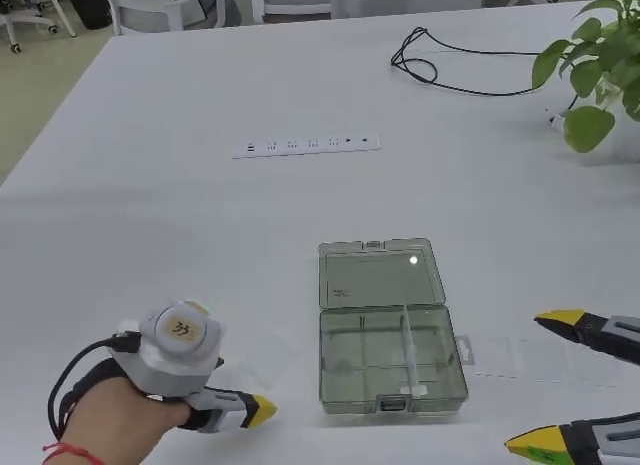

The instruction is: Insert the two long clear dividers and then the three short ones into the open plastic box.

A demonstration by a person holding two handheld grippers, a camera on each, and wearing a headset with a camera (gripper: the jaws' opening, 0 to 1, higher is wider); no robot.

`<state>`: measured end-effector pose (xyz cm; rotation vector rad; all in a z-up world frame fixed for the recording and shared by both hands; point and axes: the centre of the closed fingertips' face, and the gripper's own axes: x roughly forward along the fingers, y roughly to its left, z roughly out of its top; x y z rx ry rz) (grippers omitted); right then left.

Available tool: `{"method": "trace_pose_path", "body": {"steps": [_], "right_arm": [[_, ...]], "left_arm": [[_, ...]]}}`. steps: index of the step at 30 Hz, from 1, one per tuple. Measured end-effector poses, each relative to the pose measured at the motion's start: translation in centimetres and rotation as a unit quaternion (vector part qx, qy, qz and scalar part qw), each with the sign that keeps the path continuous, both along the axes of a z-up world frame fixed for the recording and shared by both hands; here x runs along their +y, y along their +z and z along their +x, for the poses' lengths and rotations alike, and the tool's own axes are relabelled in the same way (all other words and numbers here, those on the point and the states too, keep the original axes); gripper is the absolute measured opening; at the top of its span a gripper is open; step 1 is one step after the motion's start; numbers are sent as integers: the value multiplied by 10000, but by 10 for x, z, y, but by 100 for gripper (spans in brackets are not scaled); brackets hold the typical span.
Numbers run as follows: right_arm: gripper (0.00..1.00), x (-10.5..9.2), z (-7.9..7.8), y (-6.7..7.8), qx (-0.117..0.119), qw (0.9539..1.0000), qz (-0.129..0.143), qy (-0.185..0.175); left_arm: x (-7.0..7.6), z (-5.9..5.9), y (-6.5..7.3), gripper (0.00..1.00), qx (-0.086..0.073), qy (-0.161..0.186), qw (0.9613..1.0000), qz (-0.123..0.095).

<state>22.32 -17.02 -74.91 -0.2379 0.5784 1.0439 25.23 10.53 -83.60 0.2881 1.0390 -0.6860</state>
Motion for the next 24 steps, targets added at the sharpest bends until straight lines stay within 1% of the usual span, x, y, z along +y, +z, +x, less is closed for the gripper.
{"method": "trace_pose_path", "body": {"steps": [2, 3, 4, 6, 10, 11, 12, 15, 21, 23, 24], "right_arm": [[90, 1, 0, 1, -11, 10000, 32, -25], [90, 1, 0, 1, -7, 10000, 31, -30], [90, 1, 0, 1, -11, 10000, 32, -32], [90, 2, -1, 1, -23, 10000, 45, -32], [88, 2, 0, 2, -99, 9999, -9, -47], [88, 2, 0, 3, -112, 9999, 3, -58], [88, 3, 1, 4, -111, 9999, 40, -92], [88, 3, 2, 5, -123, 9998, 78, -123], [88, 4, 1, 5, -129, 9997, 122, -160], [88, 4, 0, 5, -111, 9997, 114, -170], [88, 5, 0, 5, -107, 9997, 124, -178]], "left_arm": [[1, 1, -2, 53, -15, -8, 10000, 68], [2, 2, -5, 52, 28, 26, 9999, 115], [2, 1, -6, 52, 35, 21, 9999, 152], [5, 0, -9, 51, 53, -26, 9995, 303], [7, -1, -16, 46, 103, -29, 9988, 475], [8, -1, -17, 45, 101, -33, 9987, 506], [8, 0, -16, 44, 50, -51, 9985, 539], [10, 3, -16, 42, 18, -29, 9981, 621], [11, 4, -16, 39, 21, 79, 9981, 619], [11, 3, -16, 33, 33, 58, 9980, 628], [12, 3, -16, 32, 34, 37, 9979, 646]]}}
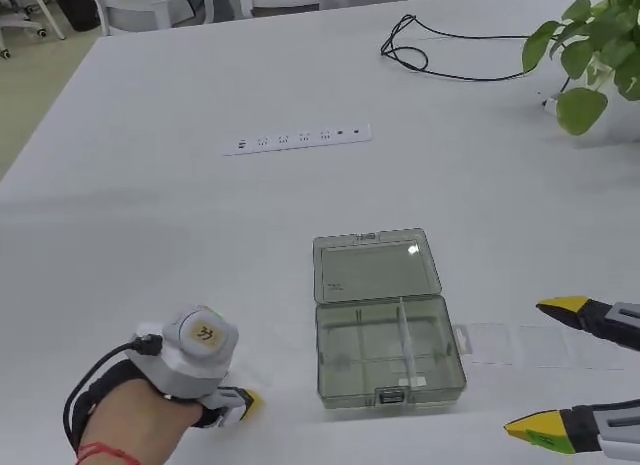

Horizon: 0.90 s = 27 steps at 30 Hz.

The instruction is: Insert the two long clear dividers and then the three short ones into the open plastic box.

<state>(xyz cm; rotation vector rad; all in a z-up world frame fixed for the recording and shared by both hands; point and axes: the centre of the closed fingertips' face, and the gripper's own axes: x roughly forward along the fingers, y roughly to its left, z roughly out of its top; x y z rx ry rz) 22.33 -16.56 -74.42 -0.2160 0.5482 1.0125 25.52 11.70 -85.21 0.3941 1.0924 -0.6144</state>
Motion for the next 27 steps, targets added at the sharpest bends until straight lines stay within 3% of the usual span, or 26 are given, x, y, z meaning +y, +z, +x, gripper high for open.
{"method": "trace_pose_path", "body": {"steps": [13, 20, 27], "right_arm": [[87, 3, -3, 0, -13, 10000, -17, -20], [87, 1, -5, -2, 22, 10000, -63, -34], [87, 4, -6, 0, 35, 9999, -108, -35]], "left_arm": [[-2, -1, -1, 32, 93, 22, 9999, -46], [-4, -2, 1, 31, 147, 126, 9995, -254], [-4, -4, 5, 31, 164, 369, 9974, -597]]}}
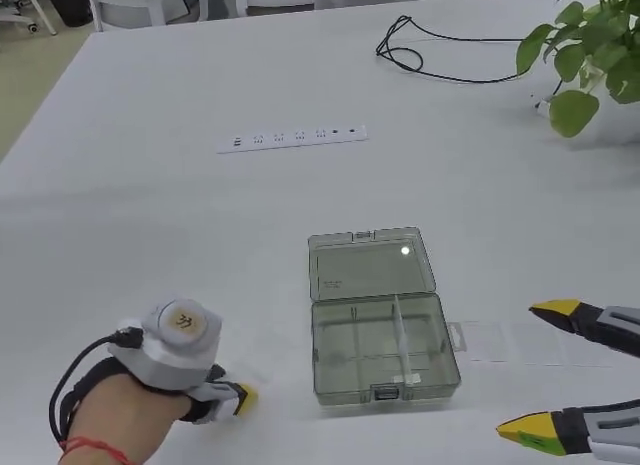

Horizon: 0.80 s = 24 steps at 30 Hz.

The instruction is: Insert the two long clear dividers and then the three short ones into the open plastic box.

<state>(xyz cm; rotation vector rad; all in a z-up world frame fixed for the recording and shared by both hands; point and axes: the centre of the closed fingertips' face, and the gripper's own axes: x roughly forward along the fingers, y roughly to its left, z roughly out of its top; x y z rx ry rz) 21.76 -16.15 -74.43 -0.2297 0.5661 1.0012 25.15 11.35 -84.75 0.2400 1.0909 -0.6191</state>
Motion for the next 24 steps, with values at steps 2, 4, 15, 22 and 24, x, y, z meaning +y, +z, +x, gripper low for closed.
{"method": "trace_pose_path", "body": {"steps": [2, 4, 15, 22, 24], "right_arm": [[87, 1, 0, 2, 5, 10000, 4, -4], [87, 3, 0, 3, -12, 10000, -14, 3], [87, 13, 3, 13, 1, 10000, -16, 16], [84, 28, 7, 28, 25, 9999, 148, -47], [82, 33, 8, 32, 45, 9997, 224, -79]], "left_arm": [[1, 1, 2, 30, -25, 109, 9999, -118], [0, 2, 6, 30, -57, 196, 9995, -228], [-5, 7, 33, 30, -326, 405, 9963, -688], [-19, 11, 58, 30, -577, 497, 9907, -1129], [-25, 11, 66, 30, -637, 558, 9876, -1325]]}}
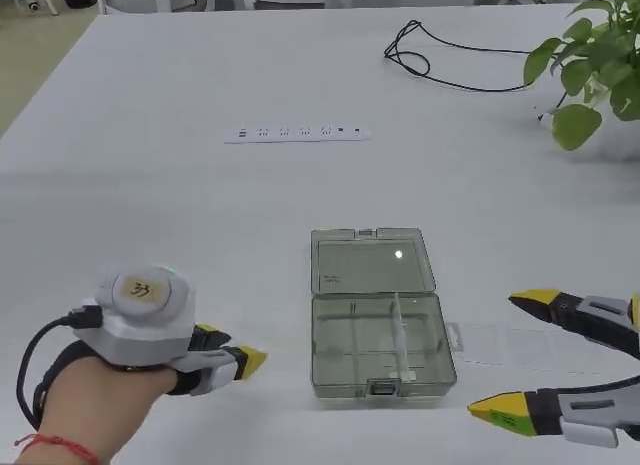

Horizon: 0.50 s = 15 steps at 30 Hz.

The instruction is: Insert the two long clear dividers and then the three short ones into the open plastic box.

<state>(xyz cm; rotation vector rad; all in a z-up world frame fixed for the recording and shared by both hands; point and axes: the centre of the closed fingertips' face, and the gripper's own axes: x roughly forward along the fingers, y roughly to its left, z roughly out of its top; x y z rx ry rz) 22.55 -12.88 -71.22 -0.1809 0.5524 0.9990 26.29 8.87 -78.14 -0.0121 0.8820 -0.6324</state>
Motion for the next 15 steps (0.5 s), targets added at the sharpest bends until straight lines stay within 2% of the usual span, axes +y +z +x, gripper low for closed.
{"method": "trace_pose_path", "body": {"steps": [6, 7, 15], "right_arm": [[75, 18, 7, 16, 118, 9989, 373, -247], [73, 21, 8, 18, 206, 9984, 425, -305], [56, 45, 19, 34, 552, 9921, 840, -751]], "left_arm": [[-14, -1, 15, 30, -134, 26, 9993, -348], [-17, -1, 17, 30, -155, 29, 9990, -423], [-41, -2, 39, 30, -339, 18, 9949, -949]]}}
